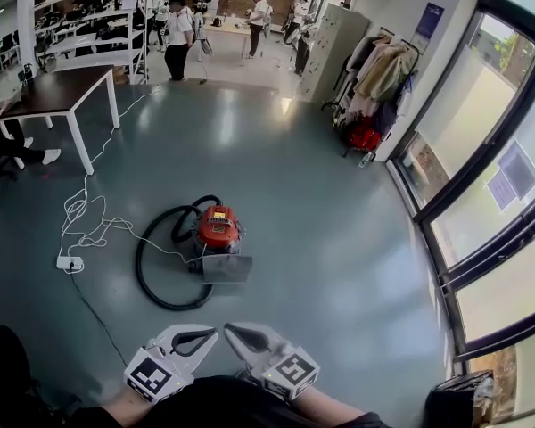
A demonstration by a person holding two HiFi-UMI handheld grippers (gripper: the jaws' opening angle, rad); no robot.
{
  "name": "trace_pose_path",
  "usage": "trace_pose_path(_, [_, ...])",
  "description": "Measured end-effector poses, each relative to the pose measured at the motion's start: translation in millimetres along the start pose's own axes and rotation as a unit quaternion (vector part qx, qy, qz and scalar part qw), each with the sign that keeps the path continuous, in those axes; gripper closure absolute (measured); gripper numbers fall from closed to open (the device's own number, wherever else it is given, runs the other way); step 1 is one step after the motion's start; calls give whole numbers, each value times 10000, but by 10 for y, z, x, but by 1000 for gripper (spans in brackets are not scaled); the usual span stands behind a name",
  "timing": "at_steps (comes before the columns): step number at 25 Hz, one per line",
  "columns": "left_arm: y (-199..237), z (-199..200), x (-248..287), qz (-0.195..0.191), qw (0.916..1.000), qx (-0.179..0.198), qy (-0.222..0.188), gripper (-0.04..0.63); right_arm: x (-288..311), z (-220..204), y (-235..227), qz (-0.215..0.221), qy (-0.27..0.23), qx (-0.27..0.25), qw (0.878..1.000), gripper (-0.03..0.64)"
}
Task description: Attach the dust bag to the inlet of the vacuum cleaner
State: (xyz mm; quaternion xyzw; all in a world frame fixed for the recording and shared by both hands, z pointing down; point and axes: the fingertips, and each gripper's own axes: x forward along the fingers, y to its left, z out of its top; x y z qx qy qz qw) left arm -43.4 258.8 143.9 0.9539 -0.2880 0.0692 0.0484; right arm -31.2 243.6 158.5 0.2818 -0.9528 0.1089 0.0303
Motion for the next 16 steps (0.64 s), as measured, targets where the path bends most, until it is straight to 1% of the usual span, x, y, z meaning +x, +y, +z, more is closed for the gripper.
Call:
trace_pose_path(3, [-30, -57, -10, 9, 10000, -47, -18, 578, -24, -78, -4, -28, 88, -12, 10000, 624])
trace_pose_path(7, [-38, -37, -27, 9, 10000, -15, 30, 578, 1, 29, 49, 17, 0, -1, 10000, 624])
trace_pose_path(10, [-44, -38, -25, 14, 10000, -10, 45, 578, 8, 70, 74, 52, 27, -11, 10000, 624])
trace_pose_path(13, [-52, -49, -38, 15, 10000, 24, 81, 578, -12, -37, 29, -25, 35, 31, 10000, 624])
trace_pose_path(16, [-52, -52, -52, 16, 9999, 43, 91, 578, -12, -91, -4, -55, -15, -64, 10000, 624])
